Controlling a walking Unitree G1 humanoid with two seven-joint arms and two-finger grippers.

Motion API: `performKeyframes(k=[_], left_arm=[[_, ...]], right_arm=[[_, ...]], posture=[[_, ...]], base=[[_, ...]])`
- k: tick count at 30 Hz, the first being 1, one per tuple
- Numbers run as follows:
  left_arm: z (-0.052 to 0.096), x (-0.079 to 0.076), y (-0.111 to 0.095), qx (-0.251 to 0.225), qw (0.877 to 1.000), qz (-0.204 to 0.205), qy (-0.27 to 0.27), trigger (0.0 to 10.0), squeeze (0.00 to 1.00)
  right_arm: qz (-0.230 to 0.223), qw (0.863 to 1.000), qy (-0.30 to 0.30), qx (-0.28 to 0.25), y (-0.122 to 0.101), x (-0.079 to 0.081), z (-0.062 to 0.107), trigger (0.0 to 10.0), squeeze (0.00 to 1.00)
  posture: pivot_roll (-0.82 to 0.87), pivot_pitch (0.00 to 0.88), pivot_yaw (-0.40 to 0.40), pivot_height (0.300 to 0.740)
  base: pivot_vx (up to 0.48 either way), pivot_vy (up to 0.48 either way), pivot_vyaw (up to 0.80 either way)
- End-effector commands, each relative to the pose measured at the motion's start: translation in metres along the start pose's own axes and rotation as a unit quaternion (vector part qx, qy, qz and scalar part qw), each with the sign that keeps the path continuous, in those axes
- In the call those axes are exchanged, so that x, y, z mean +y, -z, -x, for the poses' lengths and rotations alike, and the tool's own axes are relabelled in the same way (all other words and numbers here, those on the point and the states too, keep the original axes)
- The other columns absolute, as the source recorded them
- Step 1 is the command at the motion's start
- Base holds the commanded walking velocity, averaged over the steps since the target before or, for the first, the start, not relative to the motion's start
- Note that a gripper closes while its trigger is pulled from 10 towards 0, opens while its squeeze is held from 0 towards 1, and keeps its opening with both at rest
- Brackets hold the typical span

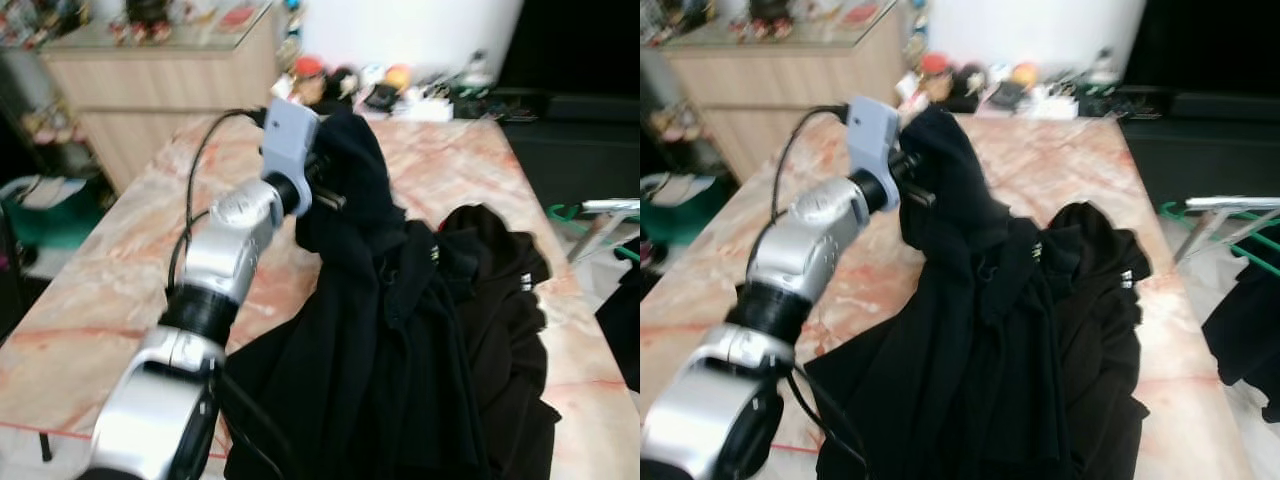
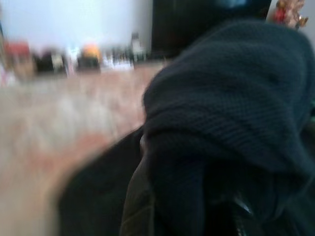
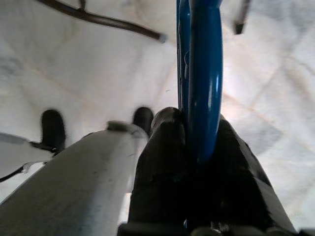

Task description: Hang hanger

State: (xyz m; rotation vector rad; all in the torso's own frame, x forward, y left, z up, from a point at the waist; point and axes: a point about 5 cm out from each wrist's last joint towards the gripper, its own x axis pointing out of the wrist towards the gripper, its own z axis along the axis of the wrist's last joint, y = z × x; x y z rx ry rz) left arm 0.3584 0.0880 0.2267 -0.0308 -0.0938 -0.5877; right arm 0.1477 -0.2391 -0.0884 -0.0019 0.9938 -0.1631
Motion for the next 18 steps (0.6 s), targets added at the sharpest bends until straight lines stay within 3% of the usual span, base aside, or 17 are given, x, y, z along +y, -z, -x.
performKeyframes(k=[1,2,5,6,7,8,10,15,18], left_arm=[[0.012,0.0,-0.002,-0.002,1.0,-0.006,-0.008,10.0,1.0],[0.028,0.0,0.004,0.002,1.0,0.001,-0.02,10.0,1.0],[0.041,-0.004,0.011,0.014,1.0,-0.014,-0.022,10.0,1.0],[0.052,-0.01,0.017,0.025,1.0,-0.001,-0.019,10.0,1.0],[0.052,-0.01,0.017,0.025,1.0,-0.001,-0.019,10.0,1.0],[0.06,-0.014,0.021,0.035,0.999,0.007,-0.018,10.0,1.0],[0.063,-0.014,0.024,0.044,0.999,0.011,-0.024,10.0,1.0],[0.079,-0.018,0.033,0.083,0.995,-0.039,-0.025,10.0,1.0],[0.09,-0.016,0.034,0.084,0.996,-0.029,-0.03,10.0,1.0]], right_arm=[[-0.006,1.0,-0.006,0.01,0.006,0.003,0.001,10.0,0.0],[-0.001,1.0,-0.01,0.01,0.006,0.006,0.0,10.0,0.0],[0.006,1.0,-0.015,0.011,0.005,0.012,0.0,10.0,0.0],[0.008,1.0,-0.019,0.011,0.005,0.021,-0.001,10.0,0.0],[0.008,1.0,-0.019,0.011,0.005,0.021,-0.001,10.0,0.0],[0.01,1.0,-0.024,0.011,0.004,0.033,-0.002,10.0,0.0],[0.012,0.999,-0.028,0.01,0.004,0.041,-0.003,10.0,0.0],[0.017,0.999,-0.044,0.016,0.01,0.074,-0.001,10.0,0.0],[0.018,0.998,-0.05,0.019,0.012,0.086,0.001,10.0,0.0]], posture=[[0.13,0.095,0.01,0.74],[0.14,0.1,0.007,0.74],[0.15,0.101,0.006,0.74],[0.14,0.104,0.008,0.74],[0.14,0.104,0.008,0.74],[0.14,0.103,0.011,0.74],[0.14,0.103,0.011,0.74],[0.14,0.099,0.013,0.74],[0.14,0.095,0.015,0.74]], base=[[0.0,0.0,0.0],[0.0,0.0,0.0],[0.0,0.0,0.0],[0.0,0.0,0.0],[0.0,0.0,0.0],[0.0,0.0,0.0],[0.0,0.0,0.0],[0.0,0.0,0.0],[0.0,0.0,0.0]])
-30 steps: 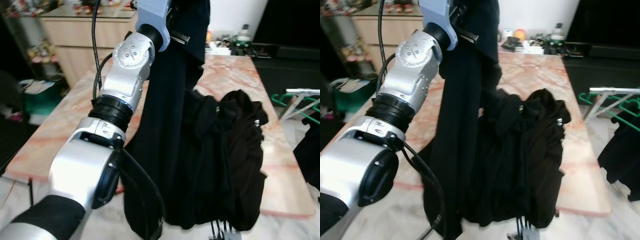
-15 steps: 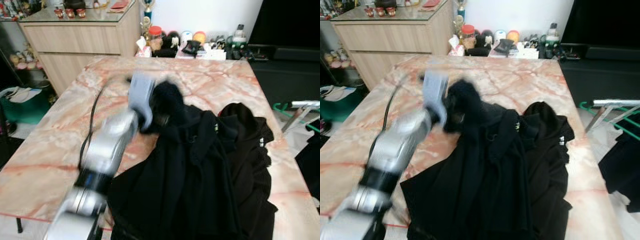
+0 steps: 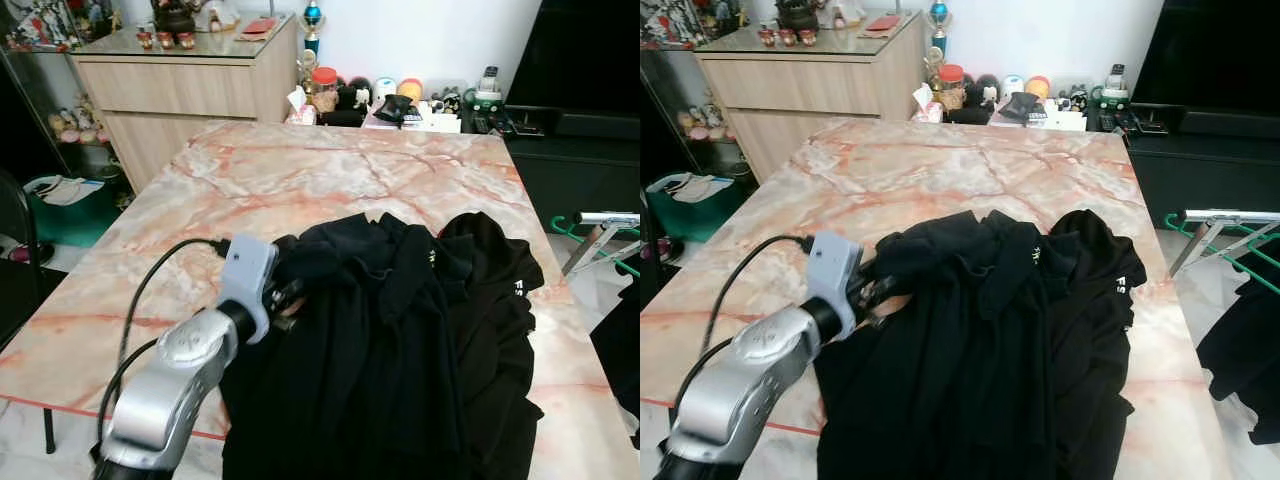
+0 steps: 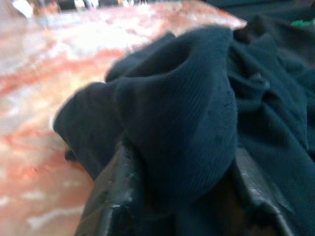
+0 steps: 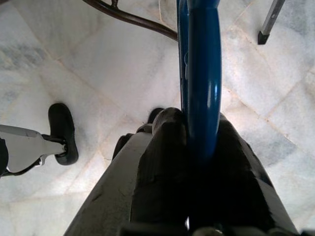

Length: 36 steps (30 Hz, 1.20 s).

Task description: Hang hanger

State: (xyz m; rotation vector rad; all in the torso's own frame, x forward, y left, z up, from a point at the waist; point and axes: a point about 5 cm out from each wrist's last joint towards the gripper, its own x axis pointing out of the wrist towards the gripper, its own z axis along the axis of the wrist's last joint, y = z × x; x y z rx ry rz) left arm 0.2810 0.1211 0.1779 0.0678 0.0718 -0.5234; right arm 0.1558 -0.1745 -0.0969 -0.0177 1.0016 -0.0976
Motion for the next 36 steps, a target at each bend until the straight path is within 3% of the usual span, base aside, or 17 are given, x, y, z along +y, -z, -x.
performKeyframes(k=[1,2,3,5,9,10,11,12,15,16,18,20,22,23,27,35,36], left_arm=[[0.009,0.002,-0.007,-0.013,1.0,0.004,0.007,10.0,1.0],[0.022,0.007,-0.008,-0.008,1.0,0.002,0.025,10.0,1.0],[0.022,0.007,-0.008,-0.008,1.0,0.002,0.025,10.0,1.0],[0.036,0.015,-0.007,0.002,0.999,-0.025,0.047,10.0,1.0],[0.043,0.048,-0.012,-0.025,0.998,-0.009,-0.062,10.0,0.96],[0.044,0.058,-0.015,-0.039,0.993,-0.001,-0.114,10.0,0.0],[0.047,0.072,-0.018,-0.075,0.977,0.047,-0.193,10.0,0.0],[0.05,0.076,-0.019,-0.089,0.97,0.057,-0.218,10.0,0.0],[0.054,0.079,-0.021,-0.105,0.963,0.057,-0.242,10.0,0.0],[0.057,0.083,-0.023,-0.12,0.953,0.078,-0.265,10.0,0.0],[0.058,0.084,-0.025,-0.137,0.947,0.116,-0.265,10.0,0.0],[0.056,0.074,-0.026,-0.135,0.961,0.124,-0.207,10.0,0.0],[0.053,0.057,-0.027,-0.113,0.984,0.072,-0.12,10.0,0.0],[0.053,0.055,-0.027,-0.111,0.985,0.06,-0.113,10.0,0.0],[0.05,0.06,-0.033,-0.123,0.981,0.027,-0.148,10.0,0.0],[0.04,0.049,-0.032,-0.134,0.979,0.025,-0.15,10.0,0.0],[0.04,0.05,-0.033,-0.137,0.979,0.023,-0.151,10.0,0.0]], right_arm=[[-0.004,0.999,-0.027,0.016,0.01,0.023,0.002,10.0,0.0],[-0.003,0.999,-0.029,0.018,0.011,0.027,0.003,10.0,0.0],[-0.003,0.999,-0.029,0.018,0.011,0.027,0.003,10.0,0.0],[0.0,0.999,-0.032,0.02,0.011,0.032,0.003,10.0,0.0],[0.004,0.999,-0.034,0.021,0.012,0.036,0.004,10.0,0.0],[0.004,0.999,-0.034,0.021,0.012,0.037,0.004,10.0,0.0],[0.003,0.999,-0.032,0.021,0.013,0.038,0.004,10.0,0.0],[0.002,0.999,-0.032,0.021,0.013,0.039,0.004,10.0,0.0],[0.001,0.999,-0.03,0.022,0.015,0.04,0.005,10.0,0.0],[-0.002,0.999,-0.03,0.025,0.02,0.043,0.007,10.0,0.0],[-0.003,0.999,-0.029,0.029,0.024,0.047,0.008,10.0,0.0],[-0.006,0.999,-0.03,0.031,0.027,0.051,0.01,10.0,0.0],[-0.005,0.999,-0.039,0.037,0.033,0.067,0.014,10.0,0.0],[-0.004,0.998,-0.041,0.037,0.034,0.071,0.015,10.0,0.0],[-0.004,0.998,-0.048,0.04,0.036,0.084,0.018,10.0,0.0],[-0.024,0.999,-0.022,0.032,0.032,0.065,0.014,10.0,0.0],[-0.043,0.998,-0.015,0.033,0.032,0.064,0.014,10.0,0.0]], posture=[[0.14,0.094,0.015,0.74],[0.14,0.092,0.015,0.74],[0.14,0.092,0.015,0.74],[0.15,0.089,0.013,0.74],[0.15,0.084,0.012,0.74],[0.15,0.081,0.012,0.74],[0.15,0.08,0.012,0.74],[0.14,0.08,0.009,0.74],[0.14,0.084,0.006,0.74],[0.14,0.091,0.005,0.74],[0.14,0.1,0.005,0.74],[0.14,0.105,0.004,0.74],[0.14,0.114,0.002,0.74],[0.14,0.114,0.002,0.74],[0.14,0.121,0.003,0.74],[0.13,0.133,0.003,0.74],[0.13,0.135,0.003,0.74]], base=[[0.0,0.0,0.0],[0.0,0.0,0.0],[0.0,0.0,0.0],[0.0,0.0,0.0],[0.0,0.0,0.0],[0.0,0.0,0.0],[0.0,0.0,0.0],[0.0,0.0,0.0],[0.0,0.0,0.0],[0.0,0.0,0.0],[0.0,0.0,0.0],[0.0,0.0,0.0],[0.0,0.0,0.0],[0.0,0.0,0.0],[0.0,0.0,0.0],[0.0,-0.42,0.0],[0.0,-0.48,0.0]])
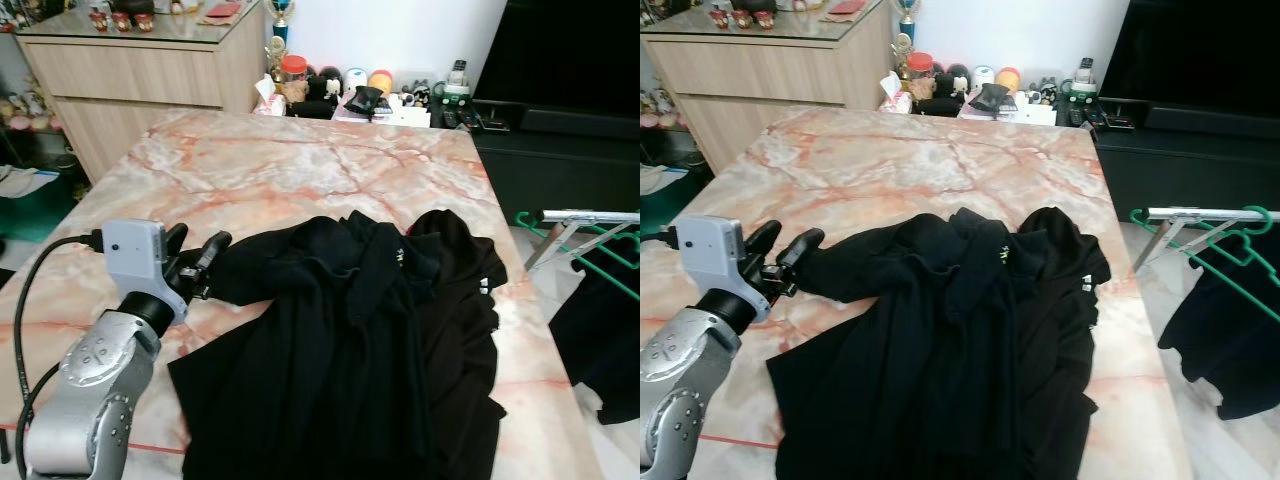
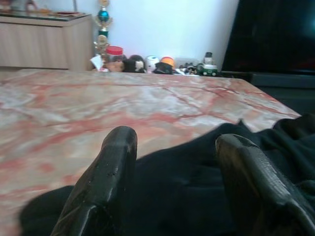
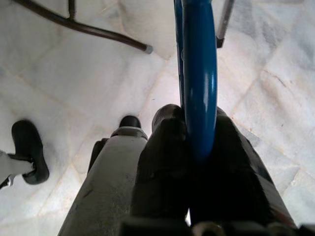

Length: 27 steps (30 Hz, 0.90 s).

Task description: Hang hanger

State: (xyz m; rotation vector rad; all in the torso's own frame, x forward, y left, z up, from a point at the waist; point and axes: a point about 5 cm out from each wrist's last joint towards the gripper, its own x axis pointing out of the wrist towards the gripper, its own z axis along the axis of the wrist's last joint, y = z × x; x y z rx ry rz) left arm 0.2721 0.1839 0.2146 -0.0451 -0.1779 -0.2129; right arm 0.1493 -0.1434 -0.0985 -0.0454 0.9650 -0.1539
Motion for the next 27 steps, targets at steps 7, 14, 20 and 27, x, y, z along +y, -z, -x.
performKeyframes(k=[7,14,20,27], left_arm=[[-0.002,0.002,-0.003,-0.015,1.0,-0.016,-0.006,10.0,0.0],[-0.003,0.003,-0.003,-0.017,1.0,-0.019,-0.014,10.0,0.0],[-0.003,0.004,-0.003,-0.019,0.999,-0.02,-0.016,10.0,0.0],[-0.003,0.005,-0.005,-0.023,0.999,-0.026,-0.018,10.0,0.0]], right_arm=[[-0.082,0.993,-0.034,0.074,0.029,0.042,0.015,10.0,0.0],[-0.075,0.994,-0.035,0.066,0.027,0.029,0.011,10.0,0.0],[-0.082,0.994,-0.036,0.063,0.026,0.028,0.011,10.0,0.0],[-0.079,0.994,-0.033,0.061,0.027,0.026,0.011,10.0,0.0]], posture=[[0.14,0.136,0.0,0.74],[0.13,0.139,-0.002,0.74],[0.13,0.14,-0.003,0.74],[0.14,0.142,-0.005,0.74]], base=[[0.0,-0.48,-0.06],[0.0,-0.48,-0.13],[0.0,-0.48,0.0],[0.0,-0.48,0.0]])
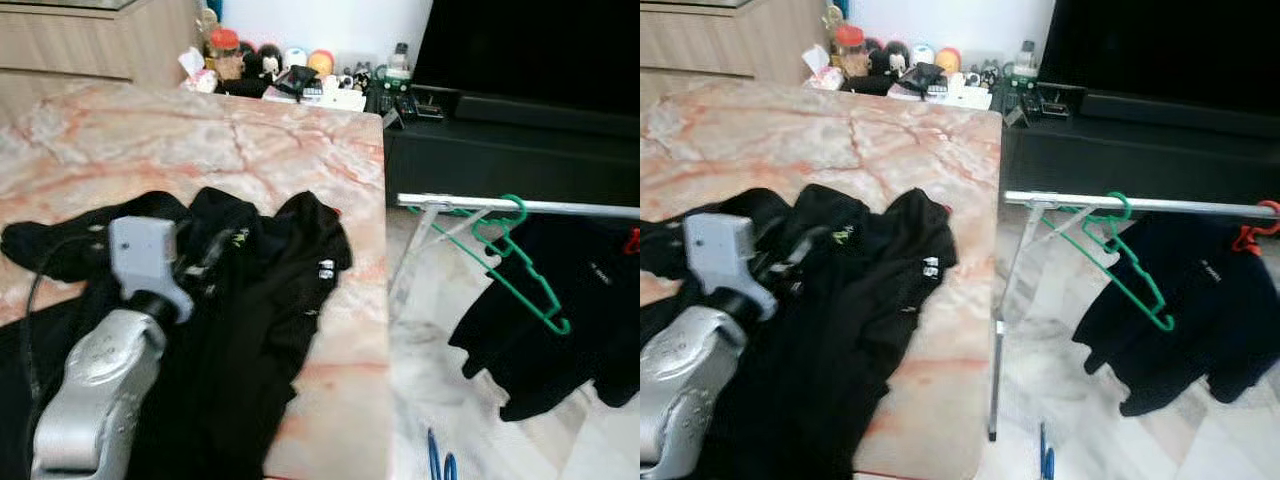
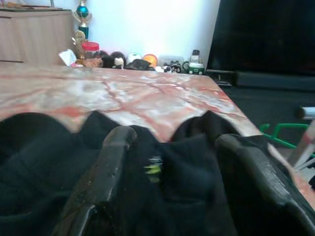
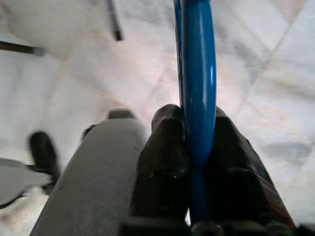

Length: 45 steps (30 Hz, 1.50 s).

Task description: Hang hanger

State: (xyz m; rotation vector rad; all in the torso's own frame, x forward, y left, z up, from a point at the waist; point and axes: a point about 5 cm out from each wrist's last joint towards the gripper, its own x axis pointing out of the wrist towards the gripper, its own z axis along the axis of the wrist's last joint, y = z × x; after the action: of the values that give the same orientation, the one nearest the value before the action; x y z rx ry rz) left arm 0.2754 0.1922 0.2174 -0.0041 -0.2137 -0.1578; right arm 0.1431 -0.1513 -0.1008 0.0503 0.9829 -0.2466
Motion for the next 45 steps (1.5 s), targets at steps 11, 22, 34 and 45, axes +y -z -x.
performKeyframes(k=[11,22,34,45], left_arm=[[-0.003,-0.004,-0.003,-0.01,1.0,-0.006,0.01,10.0,0.0],[-0.005,-0.006,-0.003,-0.013,1.0,-0.011,0.019,10.0,0.0],[-0.006,-0.014,0.002,-0.009,1.0,0.002,0.029,10.0,0.0],[-0.005,-0.02,0.006,-0.004,0.999,0.005,0.042,10.0,0.0]], right_arm=[[-0.044,0.997,-0.044,0.045,0.024,0.031,0.011,10.0,0.0],[-0.141,0.99,0.024,-0.007,-0.027,-0.055,-0.011,10.0,0.0],[-0.156,0.987,0.016,-0.019,-0.038,-0.06,-0.013,10.0,0.0],[-0.188,0.982,0.019,-0.015,-0.034,-0.057,-0.012,10.0,0.0]], posture=[[0.14,0.12,0.005,0.74],[0.16,0.095,0.011,0.74],[0.14,0.087,0.023,0.74],[0.13,0.086,0.025,0.74]], base=[[0.0,-0.48,0.0],[0.0,-0.48,0.0],[0.0,-0.48,0.0],[0.0,-0.48,0.0]])
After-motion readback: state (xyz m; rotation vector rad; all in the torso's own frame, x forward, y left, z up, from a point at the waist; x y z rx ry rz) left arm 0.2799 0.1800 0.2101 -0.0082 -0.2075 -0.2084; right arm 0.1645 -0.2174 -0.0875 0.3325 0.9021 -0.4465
